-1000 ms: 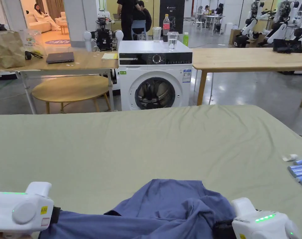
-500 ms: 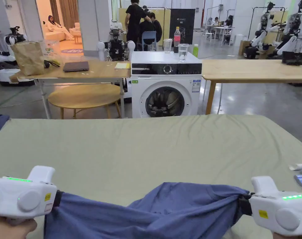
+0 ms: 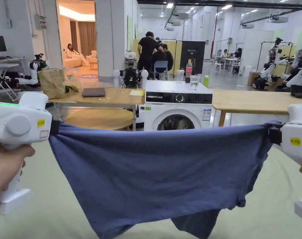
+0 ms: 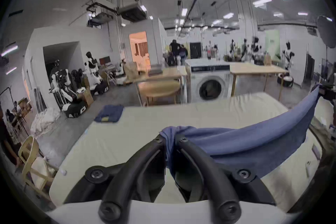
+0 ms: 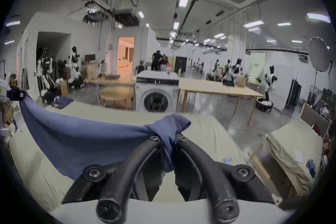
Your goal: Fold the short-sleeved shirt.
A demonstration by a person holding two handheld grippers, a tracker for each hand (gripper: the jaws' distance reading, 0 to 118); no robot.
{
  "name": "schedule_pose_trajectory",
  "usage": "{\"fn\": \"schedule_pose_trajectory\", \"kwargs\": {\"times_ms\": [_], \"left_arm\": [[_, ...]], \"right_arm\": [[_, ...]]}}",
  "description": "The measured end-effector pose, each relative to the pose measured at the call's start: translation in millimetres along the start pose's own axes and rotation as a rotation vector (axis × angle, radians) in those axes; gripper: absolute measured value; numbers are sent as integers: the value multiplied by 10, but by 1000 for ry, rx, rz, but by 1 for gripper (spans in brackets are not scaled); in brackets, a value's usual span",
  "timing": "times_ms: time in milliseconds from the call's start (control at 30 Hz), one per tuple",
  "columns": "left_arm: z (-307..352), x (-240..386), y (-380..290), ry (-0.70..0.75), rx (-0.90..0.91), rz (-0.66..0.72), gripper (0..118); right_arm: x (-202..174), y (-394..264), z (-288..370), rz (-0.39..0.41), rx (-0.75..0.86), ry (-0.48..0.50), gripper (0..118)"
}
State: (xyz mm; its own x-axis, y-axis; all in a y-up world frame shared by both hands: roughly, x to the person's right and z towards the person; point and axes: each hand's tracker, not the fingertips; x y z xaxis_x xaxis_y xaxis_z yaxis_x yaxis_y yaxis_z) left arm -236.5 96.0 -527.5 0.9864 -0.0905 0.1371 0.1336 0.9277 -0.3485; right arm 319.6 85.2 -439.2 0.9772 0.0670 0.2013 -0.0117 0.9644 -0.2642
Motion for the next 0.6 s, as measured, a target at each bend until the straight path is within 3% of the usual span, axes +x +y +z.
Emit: {"fn": "schedule_pose_trajectory", "kwargs": {"times_ms": [333,600], "left_arm": [[-122,-128,1019,53,170,17,2],[-822,-63,430,93,108,15,2]], "right_arm": [[-149,1094,-21,31,166,-35,8],[-383,569,-703,38,96,-46,8]]}}
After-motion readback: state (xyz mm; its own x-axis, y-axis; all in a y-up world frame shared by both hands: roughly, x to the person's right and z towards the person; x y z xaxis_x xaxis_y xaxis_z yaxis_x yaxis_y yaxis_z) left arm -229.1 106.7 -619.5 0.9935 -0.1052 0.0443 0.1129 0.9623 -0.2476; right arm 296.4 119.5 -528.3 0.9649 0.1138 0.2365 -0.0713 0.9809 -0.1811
